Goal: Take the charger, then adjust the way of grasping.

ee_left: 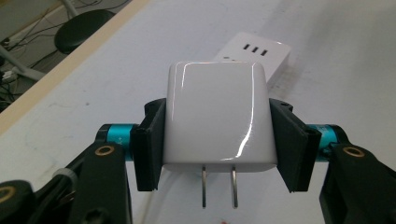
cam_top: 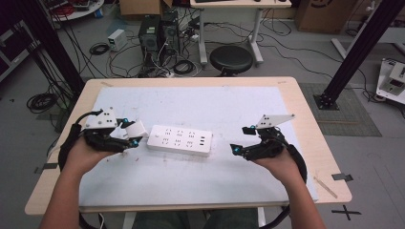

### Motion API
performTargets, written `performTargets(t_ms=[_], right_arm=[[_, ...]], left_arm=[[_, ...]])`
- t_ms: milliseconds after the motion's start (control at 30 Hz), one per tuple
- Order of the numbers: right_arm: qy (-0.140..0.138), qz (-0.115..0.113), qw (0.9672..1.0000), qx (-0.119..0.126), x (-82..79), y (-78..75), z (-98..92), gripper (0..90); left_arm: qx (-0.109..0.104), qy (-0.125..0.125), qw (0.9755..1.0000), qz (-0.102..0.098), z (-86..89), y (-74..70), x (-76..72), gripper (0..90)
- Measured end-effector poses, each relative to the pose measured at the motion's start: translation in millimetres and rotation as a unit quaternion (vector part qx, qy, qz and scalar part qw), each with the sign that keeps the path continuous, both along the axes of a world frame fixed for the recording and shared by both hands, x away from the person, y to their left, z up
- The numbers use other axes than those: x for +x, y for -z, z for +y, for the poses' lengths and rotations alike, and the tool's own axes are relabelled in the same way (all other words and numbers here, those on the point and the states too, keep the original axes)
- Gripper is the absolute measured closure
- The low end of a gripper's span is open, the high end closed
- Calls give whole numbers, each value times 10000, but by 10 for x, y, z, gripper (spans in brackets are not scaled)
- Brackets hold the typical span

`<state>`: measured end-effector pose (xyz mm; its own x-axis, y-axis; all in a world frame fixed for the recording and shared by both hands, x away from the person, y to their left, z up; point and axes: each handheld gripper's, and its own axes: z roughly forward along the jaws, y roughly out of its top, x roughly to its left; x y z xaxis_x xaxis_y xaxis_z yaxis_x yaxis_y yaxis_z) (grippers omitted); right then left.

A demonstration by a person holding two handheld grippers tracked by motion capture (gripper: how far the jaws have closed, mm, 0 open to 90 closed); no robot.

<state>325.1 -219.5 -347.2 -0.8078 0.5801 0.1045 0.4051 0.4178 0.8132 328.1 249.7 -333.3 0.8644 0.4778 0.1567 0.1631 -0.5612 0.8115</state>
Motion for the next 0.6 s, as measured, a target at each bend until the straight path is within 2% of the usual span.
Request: performTargets(t_ms=[133, 167, 333, 500, 600], right_arm=[[-58, 37, 10000, 16, -10, -18, 39, 185], [-88, 45, 9999, 56, -7, -17, 54, 185], [-275, 156, 9994, 105, -11, 1, 175, 185], [-534, 307, 9980, 119, -42, 54, 349, 185], [-699, 489, 9961, 219, -54, 96, 445, 185]], left_arm=[[38, 140, 9999, 40, -82, 35, -33, 425], [112, 232, 9997, 15, -143, 64, -52, 425], [115, 487, 9987, -29, -337, 157, -110, 425], [77, 730, 9972, -144, -524, 251, -166, 425], [66, 813, 9962, -302, -639, 304, -209, 425]])
